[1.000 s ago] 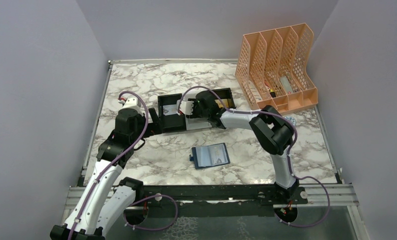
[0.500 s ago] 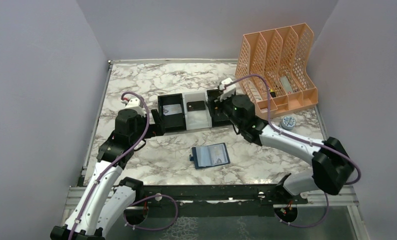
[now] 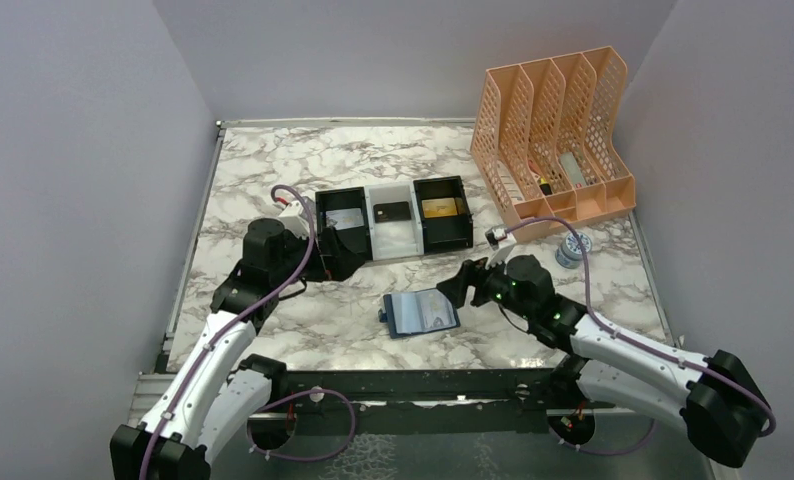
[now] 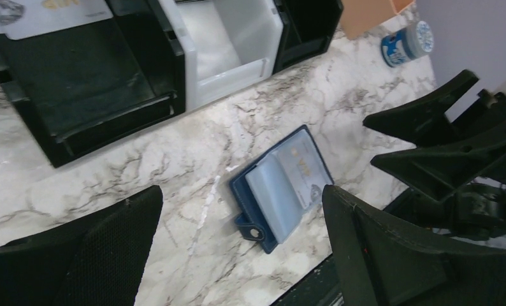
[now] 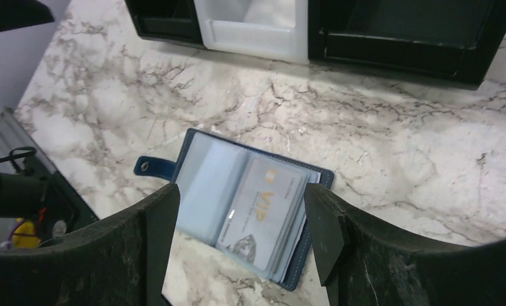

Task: Take the credit cards out of the card holder

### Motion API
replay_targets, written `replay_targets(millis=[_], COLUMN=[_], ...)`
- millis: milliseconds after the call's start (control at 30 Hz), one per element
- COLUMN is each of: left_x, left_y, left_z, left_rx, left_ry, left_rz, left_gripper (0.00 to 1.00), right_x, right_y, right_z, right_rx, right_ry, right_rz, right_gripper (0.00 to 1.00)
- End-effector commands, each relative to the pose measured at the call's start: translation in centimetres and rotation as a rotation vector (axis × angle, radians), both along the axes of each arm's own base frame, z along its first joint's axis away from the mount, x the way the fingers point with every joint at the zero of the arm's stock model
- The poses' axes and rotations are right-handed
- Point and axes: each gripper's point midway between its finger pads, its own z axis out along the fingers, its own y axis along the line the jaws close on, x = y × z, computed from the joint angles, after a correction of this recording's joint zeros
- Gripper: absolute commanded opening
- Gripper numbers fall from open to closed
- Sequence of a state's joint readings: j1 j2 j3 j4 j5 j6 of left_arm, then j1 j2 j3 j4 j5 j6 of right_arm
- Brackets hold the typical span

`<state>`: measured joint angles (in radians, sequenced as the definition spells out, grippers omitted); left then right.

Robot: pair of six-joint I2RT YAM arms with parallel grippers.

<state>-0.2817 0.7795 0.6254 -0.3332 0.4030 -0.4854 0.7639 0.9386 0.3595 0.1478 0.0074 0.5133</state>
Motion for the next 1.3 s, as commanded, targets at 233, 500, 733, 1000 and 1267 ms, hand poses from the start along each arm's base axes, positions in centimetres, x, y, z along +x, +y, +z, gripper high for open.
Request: replay_targets(millis=[233, 500, 733, 1000, 1267], left_x=[-2.4, -4.2, -4.1, -4.2, -4.5], left_y=[-9.1, -13.4, -15.1, -15.3, -16.2], left_z=[-0.4, -4.4, -6.9, -10.1, -11.0], left_rx=[-0.148, -0.192, -0.119, -0.084, -0.061], left_ry=[0.034, 0.118, 0.157, 0.235, 0.250], left_rz=[-0.204, -0.222, -0.196, -0.097, -0.108], left_gripper=[0.97, 0.93, 0.87, 0.70, 0.62], right_x=[-4.0, -3.4, -3.6, -3.6, -3.3], right_y=[0.1, -1.4, -0.6, 0.2, 1.0], right_z=[-2.3, -4.9, -4.1, -4.1, -4.1], right_rx=[0.153, 0.089, 0.100, 0.115, 0.122], right_ry=[0.218, 0.293, 0.278, 0.304, 0.305], right_rz=[0.016, -0.108, -0.051, -0.035, -0.009], right_gripper=[0.67, 0.65, 0.62, 0.43, 0.27])
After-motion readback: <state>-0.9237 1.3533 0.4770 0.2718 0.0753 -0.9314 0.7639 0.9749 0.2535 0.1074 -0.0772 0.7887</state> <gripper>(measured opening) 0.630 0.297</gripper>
